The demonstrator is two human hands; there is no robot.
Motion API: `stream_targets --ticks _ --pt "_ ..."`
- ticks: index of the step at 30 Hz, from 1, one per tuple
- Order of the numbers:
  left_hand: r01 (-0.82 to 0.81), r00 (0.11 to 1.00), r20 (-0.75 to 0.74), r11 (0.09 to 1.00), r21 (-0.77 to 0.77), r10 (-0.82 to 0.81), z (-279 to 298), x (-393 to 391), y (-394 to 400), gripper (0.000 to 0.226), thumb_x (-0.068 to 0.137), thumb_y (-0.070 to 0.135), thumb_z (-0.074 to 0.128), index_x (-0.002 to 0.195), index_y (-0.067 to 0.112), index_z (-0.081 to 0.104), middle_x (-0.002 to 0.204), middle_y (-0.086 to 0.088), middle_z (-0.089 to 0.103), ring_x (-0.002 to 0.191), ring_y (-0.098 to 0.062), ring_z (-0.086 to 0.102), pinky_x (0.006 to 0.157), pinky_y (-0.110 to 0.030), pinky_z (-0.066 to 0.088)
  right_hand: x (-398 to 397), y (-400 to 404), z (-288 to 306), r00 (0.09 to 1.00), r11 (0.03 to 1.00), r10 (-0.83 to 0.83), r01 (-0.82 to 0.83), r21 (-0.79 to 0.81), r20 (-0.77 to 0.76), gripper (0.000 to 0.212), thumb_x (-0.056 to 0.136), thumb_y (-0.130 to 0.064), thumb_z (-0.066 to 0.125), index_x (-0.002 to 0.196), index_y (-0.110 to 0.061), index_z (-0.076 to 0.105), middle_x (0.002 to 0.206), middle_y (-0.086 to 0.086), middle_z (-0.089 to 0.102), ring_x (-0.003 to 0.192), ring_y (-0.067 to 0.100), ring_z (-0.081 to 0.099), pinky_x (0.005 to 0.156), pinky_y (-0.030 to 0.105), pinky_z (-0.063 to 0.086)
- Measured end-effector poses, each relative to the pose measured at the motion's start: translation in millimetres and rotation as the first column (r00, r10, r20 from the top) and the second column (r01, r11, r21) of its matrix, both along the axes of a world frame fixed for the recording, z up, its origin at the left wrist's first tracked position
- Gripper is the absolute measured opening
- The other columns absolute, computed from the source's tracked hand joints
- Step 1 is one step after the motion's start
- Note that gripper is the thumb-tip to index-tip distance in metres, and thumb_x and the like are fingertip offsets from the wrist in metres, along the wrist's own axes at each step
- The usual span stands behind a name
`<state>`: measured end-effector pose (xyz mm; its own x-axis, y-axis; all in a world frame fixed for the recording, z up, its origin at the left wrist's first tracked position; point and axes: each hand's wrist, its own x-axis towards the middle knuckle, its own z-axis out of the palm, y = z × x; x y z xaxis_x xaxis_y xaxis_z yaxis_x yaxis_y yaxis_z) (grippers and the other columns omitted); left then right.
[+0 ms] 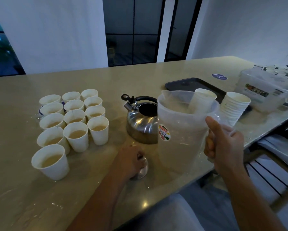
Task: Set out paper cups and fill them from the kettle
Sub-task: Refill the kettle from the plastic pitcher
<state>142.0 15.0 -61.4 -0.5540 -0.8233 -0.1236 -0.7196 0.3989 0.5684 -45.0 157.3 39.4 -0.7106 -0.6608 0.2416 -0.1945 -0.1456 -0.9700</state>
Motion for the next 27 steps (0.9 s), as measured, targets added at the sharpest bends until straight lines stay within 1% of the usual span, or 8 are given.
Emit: stream_targets --ticks 4,8,11,15,17,19,24,27 --pt "-0.045 0.999 -0.029 0.999 0.005 0.045 0 0 1 0.023 0.084 0.021 0.073 0.105 0.027 0.07 0.102 0.007 0.063 0.101 -0.013 0.061 0.079 -0.021 0.042 0 0 -11 0.999 0.999 0.01 -0.011 -0.037 -0.039 0.044 0.092 -0.035 0.065 0.051 -0.024 0.054 0.045 0.002 0.045 0.038 0.018 0.039 0.043 0.023 0.038" --pt "-0.103 0.978 -0.182 0.995 0.008 0.103 29 1 -2 0.022 0.086 0.017 0.072 0.105 0.029 0.068 0.096 0.009 0.063 0.091 -0.008 0.059 0.063 -0.013 0.035 -4 6 -19 0.999 0.997 0.014 -0.016 -0.07 -0.034 0.042 0.089 -0.037 0.066 0.052 -0.021 0.053 0.045 0.004 0.044 0.038 0.018 0.039 0.043 0.023 0.038" --pt "-0.113 0.965 -0.248 0.989 -0.096 0.086 66 -10 -20 0.023 0.087 0.015 0.073 0.106 0.025 0.069 0.097 0.007 0.066 0.091 -0.01 0.06 0.072 -0.019 0.043 -8 14 -27 1.0 0.995 0.025 -0.025 -0.101 -0.005 0.045 0.085 -0.04 0.066 0.054 -0.01 0.051 0.046 0.012 0.04 0.039 0.018 0.036 0.042 0.026 0.034" --pt "-0.167 0.926 -0.371 0.958 -0.234 0.071 101 -43 -60 0.01 0.09 0.018 0.07 0.098 0.021 0.075 0.087 0.009 0.067 0.08 -0.003 0.059 0.069 -0.012 0.041 -8 21 -40 1.0 0.994 -0.002 -0.001 -0.114 -0.027 0.048 0.084 -0.047 0.069 0.052 -0.015 0.053 0.046 0.01 0.042 0.04 0.021 0.038 0.043 0.027 0.036" --pt "-0.156 0.92 -0.389 0.952 -0.264 0.043 106 -65 -78 0.008 0.091 0.019 0.069 0.097 0.021 0.075 0.093 0.006 0.071 0.085 -0.005 0.061 0.077 -0.02 0.048 -9 22 -43 1.0 0.992 -0.004 0.001 -0.128 -0.029 0.048 0.08 -0.05 0.067 0.051 -0.015 0.053 0.044 0.009 0.042 0.039 0.021 0.039 0.043 0.026 0.036" --pt "-0.125 0.926 -0.378 0.953 -0.276 0.012 106 -84 -93 0.008 0.091 0.018 0.069 0.095 0.022 0.075 0.092 0.005 0.071 0.084 -0.006 0.063 0.076 -0.022 0.051 -10 21 -44 0.999 0.992 -0.003 -0.001 -0.125 -0.038 0.049 0.08 -0.051 0.068 0.05 -0.015 0.053 0.043 0.009 0.042 0.038 0.021 0.039 0.043 0.025 0.037" --pt "0.011 0.973 -0.215 0.943 -0.334 -0.087 99 -109 -115 0.01 0.09 0.014 0.069 0.086 0.02 0.075 0.074 0.01 0.062 0.072 -0.006 0.059 0.067 -0.023 0.045 -9 21 -43 0.999 0.992 0.031 -0.027 -0.126 0.029 0.066 0.068 -0.071 0.072 0.05 -0.012 0.05 0.043 0.012 0.039 0.037 0.018 0.036 0.04 0.025 0.033" --pt "0.09 0.988 -0.081 0.921 -0.379 -0.13 99 -114 -115 0.033 0.09 0.01 0.067 0.063 0.027 0.06 0.067 0.013 0.049 0.061 -0.001 0.045 0.06 -0.021 0.034 -11 20 -43 1.0 0.991 0.024 -0.023 -0.131 0.002 0.07 0.069 -0.072 0.07 0.052 -0.008 0.049 0.044 0.014 0.04 0.037 0.02 0.038 0.04 0.026 0.034"
